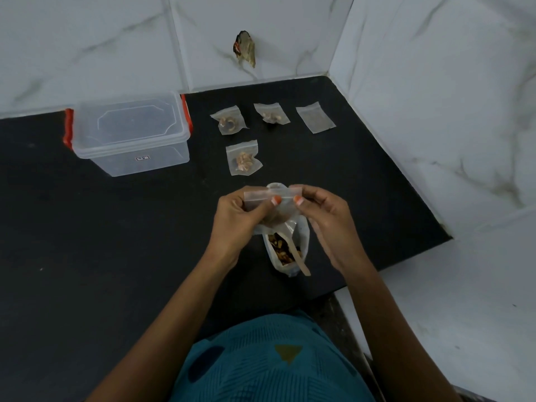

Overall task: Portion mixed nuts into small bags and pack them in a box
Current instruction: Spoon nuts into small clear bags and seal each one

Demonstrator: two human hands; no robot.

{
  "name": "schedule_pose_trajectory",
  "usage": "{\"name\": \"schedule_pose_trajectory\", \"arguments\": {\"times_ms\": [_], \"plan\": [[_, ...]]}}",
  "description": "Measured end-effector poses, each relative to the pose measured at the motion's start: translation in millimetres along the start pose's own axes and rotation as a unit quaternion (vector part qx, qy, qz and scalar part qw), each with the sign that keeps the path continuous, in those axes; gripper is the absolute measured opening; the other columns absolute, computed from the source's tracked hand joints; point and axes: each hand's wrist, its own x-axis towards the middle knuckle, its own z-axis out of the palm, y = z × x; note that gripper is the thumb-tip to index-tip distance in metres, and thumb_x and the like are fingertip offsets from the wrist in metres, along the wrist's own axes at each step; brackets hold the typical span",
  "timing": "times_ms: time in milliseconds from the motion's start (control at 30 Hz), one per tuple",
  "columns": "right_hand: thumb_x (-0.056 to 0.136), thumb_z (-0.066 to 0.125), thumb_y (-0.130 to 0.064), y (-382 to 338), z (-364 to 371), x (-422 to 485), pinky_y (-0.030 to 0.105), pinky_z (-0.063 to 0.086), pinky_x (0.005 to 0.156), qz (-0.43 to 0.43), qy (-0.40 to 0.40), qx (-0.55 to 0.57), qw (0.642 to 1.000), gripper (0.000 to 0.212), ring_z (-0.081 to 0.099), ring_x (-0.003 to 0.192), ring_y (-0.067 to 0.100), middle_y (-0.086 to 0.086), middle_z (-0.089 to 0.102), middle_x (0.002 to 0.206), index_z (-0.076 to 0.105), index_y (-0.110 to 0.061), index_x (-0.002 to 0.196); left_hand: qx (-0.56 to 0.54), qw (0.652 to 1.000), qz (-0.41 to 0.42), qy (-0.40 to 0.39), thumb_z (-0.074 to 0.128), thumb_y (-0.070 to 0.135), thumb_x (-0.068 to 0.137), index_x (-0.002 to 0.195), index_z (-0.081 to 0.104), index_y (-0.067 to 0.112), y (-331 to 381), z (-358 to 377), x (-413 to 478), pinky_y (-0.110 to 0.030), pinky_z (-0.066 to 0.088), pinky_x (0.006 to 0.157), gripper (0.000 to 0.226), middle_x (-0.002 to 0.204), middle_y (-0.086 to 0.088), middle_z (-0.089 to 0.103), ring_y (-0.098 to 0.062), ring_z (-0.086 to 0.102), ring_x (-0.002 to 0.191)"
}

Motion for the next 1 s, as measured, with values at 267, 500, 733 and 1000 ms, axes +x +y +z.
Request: {"name": "schedule_pose_trajectory", "arguments": {"times_ms": [267, 500, 733, 1000], "plan": [[0.086, 0.054, 0.003, -1.6, 7.3, -1.6, 0.008, 0.046, 0.064, -0.069, 0.023, -0.072, 0.995, 0.023, 0.060, 0.076, -0.009, -0.007, 0.062, 0.084, 0.062, -0.018, 0.083, 0.009, 0.999, 0.016, -0.034, 0.062, 0.010, 0.080, 0.085, 0.064, 0.021, 1.8, 5.6, -4.5, -0.014, 0.052, 0.067, 0.012, 0.079, 0.014, 0.070, -0.002, 0.067, 0.081], [0.087, 0.052, 0.001, -0.3, 6.5, -2.1, 0.014, 0.050, 0.068, -0.047, 0.024, -0.032, 0.998, 0.018, 0.062, 0.078, -0.003, -0.004, 0.063, 0.086, 0.063, -0.013, 0.087, 0.004, 0.999, -0.008, -0.041, 0.057, 0.009, 0.086, 0.090, 0.064, 0.020, 2.8, 3.7, -4.1, -0.013, 0.051, 0.065, 0.014, 0.086, 0.006, 0.069, -0.003, 0.067, 0.081], [0.082, 0.062, -0.008, 3.3, 6.3, -3.0, 0.016, 0.051, 0.073, -0.039, 0.013, -0.052, 0.998, 0.012, 0.064, 0.083, 0.001, -0.005, 0.067, 0.087, 0.066, -0.017, 0.090, 0.037, 0.999, 0.029, 0.004, 0.060, 0.008, 0.084, 0.086, 0.065, 0.020, 0.5, 4.3, -3.0, -0.013, 0.051, 0.069, 0.014, 0.083, 0.009, 0.069, -0.002, 0.066, 0.083], [0.082, 0.059, 0.003, 6.1, 11.9, -1.1, 0.011, 0.048, 0.063, -0.072, 0.082, -0.056, 0.992, 0.012, 0.061, 0.074, -0.005, -0.003, 0.063, 0.081, 0.065, -0.007, 0.085, 0.020, 0.999, 0.027, 0.010, 0.062, 0.008, 0.080, 0.086, 0.066, 0.019, -1.0, 4.1, -7.3, -0.013, 0.051, 0.066, 0.013, 0.079, 0.008, 0.072, -0.005, 0.068, 0.079]]}}
